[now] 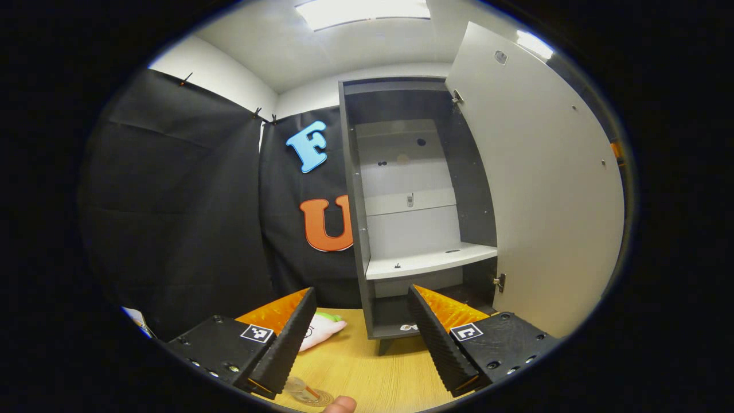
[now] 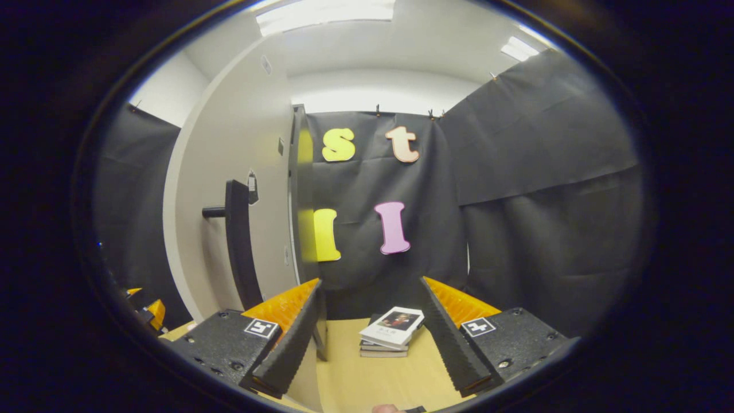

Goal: Open the cabinet door with the right hand, grasp the bottle in the cabinet with the left hand and place it on the coaster, then close the cabinet door with the right hand.

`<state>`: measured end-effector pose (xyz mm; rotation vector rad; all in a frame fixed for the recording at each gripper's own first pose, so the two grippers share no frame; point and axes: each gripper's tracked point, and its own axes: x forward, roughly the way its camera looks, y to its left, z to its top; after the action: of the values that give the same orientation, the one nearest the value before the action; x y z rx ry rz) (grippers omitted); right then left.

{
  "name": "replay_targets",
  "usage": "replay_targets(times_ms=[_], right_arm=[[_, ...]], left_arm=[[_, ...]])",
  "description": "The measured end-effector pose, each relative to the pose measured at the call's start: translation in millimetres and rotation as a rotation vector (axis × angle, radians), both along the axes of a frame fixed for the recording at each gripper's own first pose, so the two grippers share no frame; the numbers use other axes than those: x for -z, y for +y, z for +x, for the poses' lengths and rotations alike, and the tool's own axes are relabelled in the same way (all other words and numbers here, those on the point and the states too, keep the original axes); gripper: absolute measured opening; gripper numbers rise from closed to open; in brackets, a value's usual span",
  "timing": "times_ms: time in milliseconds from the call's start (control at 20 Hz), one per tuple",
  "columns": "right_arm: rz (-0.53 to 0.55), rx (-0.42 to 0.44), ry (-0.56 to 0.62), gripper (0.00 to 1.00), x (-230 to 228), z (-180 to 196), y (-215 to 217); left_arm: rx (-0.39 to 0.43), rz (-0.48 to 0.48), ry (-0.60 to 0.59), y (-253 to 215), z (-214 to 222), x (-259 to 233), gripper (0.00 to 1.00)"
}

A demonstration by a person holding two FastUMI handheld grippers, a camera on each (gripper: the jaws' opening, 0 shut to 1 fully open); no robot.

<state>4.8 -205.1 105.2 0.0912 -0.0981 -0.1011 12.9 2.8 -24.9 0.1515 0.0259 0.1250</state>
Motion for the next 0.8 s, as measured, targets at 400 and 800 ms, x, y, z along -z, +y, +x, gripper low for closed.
replay_targets(times_ms=[400, 800], right_arm=[[-0.033, -0.042, 0.016, 0.99, -4, 5, 16], [-0.048, -0.015, 0.019, 0.99, -5, 3, 16]], left_arm=[[0.003, -0.002, -0.005, 0, -5, 1, 0.96], [0.021, -0.012, -0.005, 0, -10, 0, 1.00]])
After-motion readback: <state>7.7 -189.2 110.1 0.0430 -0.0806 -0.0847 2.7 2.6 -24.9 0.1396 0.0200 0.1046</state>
